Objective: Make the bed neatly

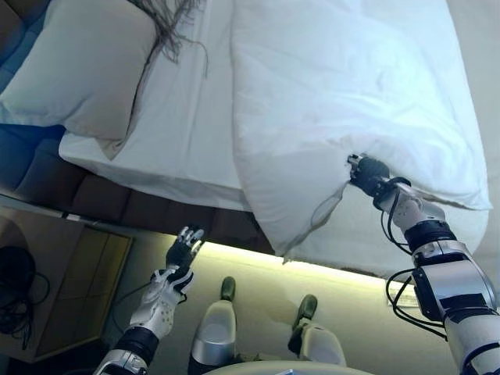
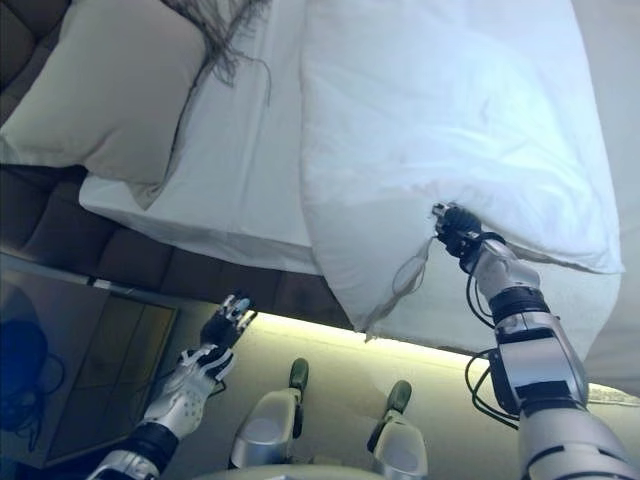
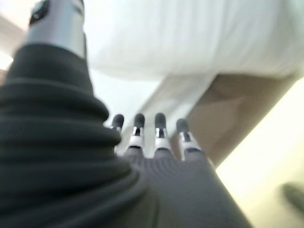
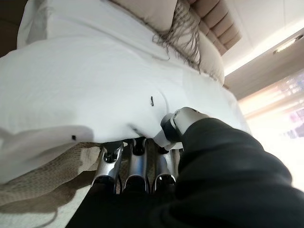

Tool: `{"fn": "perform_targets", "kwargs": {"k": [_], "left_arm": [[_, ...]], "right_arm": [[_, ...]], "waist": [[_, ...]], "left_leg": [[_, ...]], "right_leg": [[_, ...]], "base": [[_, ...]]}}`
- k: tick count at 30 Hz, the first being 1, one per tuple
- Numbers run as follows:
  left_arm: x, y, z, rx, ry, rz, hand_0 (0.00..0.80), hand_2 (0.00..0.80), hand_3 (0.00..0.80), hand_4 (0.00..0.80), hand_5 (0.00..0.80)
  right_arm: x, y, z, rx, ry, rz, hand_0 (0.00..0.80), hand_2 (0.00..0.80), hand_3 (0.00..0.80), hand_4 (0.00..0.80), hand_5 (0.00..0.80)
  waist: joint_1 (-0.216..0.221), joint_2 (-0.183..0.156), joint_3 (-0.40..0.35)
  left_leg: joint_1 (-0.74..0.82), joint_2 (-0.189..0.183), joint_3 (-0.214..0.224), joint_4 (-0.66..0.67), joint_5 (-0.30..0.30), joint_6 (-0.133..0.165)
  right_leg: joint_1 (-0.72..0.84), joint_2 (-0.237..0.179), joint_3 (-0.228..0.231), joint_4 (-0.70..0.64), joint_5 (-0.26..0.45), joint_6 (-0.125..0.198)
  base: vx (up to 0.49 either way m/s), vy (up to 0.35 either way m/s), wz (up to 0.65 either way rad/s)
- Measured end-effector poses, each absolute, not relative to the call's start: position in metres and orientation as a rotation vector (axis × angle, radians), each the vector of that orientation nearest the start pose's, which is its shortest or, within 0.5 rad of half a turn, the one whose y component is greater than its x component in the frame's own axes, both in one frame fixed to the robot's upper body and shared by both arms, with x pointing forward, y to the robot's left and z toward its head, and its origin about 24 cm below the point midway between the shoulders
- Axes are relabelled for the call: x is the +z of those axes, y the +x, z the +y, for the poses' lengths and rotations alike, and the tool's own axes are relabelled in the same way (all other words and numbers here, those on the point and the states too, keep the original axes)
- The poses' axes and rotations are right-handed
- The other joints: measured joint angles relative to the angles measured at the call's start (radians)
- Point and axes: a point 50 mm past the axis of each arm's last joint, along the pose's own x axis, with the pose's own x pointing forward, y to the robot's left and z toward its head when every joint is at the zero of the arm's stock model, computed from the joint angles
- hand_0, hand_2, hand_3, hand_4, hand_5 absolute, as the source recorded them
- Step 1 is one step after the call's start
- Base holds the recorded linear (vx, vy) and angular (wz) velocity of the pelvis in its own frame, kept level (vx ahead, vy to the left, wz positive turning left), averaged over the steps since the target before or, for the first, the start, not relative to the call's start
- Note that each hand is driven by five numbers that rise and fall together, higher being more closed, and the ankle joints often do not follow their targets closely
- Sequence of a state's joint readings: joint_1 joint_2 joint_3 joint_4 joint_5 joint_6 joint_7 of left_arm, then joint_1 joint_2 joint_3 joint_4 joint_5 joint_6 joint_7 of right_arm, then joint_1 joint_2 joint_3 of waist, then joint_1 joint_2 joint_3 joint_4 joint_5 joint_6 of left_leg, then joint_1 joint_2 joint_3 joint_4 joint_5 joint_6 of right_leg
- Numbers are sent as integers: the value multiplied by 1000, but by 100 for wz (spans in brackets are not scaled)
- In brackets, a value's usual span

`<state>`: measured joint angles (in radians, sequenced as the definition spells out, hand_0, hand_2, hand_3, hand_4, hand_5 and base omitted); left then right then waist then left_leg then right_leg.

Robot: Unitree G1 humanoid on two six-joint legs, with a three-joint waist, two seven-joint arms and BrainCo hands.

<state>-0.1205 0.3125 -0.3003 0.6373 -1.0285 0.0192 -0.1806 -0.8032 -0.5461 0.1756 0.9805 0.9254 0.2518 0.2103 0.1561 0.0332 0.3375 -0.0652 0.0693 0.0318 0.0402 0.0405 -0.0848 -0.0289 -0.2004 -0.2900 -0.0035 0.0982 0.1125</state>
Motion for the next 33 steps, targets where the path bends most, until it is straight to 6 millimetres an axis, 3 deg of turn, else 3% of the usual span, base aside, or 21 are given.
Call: {"fn": "perform_targets", "kwargs": {"k": [4,8,17,24,29,33], "left_arm": [[-80,221,147,-233,-838,732,0,0,0,0,0],[-84,219,116,-372,-897,844,0,0,0,0,0],[-89,209,83,-430,-1069,1042,0,0,0,0,0],[-68,228,60,-470,-1268,971,0,0,0,0,0],[-44,255,46,-450,-1417,827,0,0,0,0,0],[-24,275,46,-410,-1548,658,0,0,0,0,0]], "right_arm": [[82,375,-238,77,399,346,800,800,800,800,800],[79,375,-229,94,402,361,800,800,800,800,800],[76,379,-197,154,419,369,800,800,800,800,800],[75,380,-166,213,475,361,800,800,800,800,800],[86,382,-145,270,515,314,800,800,800,800,800],[92,382,-131,300,531,295,800,800,800,800,800]], "waist": [[-27,-2,-2],[-35,-5,-5],[-62,-45,-33],[-88,-108,-18],[-92,-144,0],[-117,-166,11]], "left_leg": [[2,2,7,0,0,0],[0,12,19,-4,1,-2],[-16,32,45,-16,9,-13],[-17,56,56,-17,12,-27],[-19,74,74,-18,15,-36],[-19,85,78,-25,20,-46]], "right_leg": [[-1,2,8,-1,2,-1],[-13,9,23,-2,8,-6],[-50,32,46,-10,14,-14],[-56,61,62,-23,26,-31],[-69,78,80,-28,34,-43],[-77,92,89,-32,37,-47]], "base": [[35,13,-4],[-1,-29,-9],[-17,-85,-9],[-8,-139,-10],[5,-115,-13],[-12,-97,-7]]}}
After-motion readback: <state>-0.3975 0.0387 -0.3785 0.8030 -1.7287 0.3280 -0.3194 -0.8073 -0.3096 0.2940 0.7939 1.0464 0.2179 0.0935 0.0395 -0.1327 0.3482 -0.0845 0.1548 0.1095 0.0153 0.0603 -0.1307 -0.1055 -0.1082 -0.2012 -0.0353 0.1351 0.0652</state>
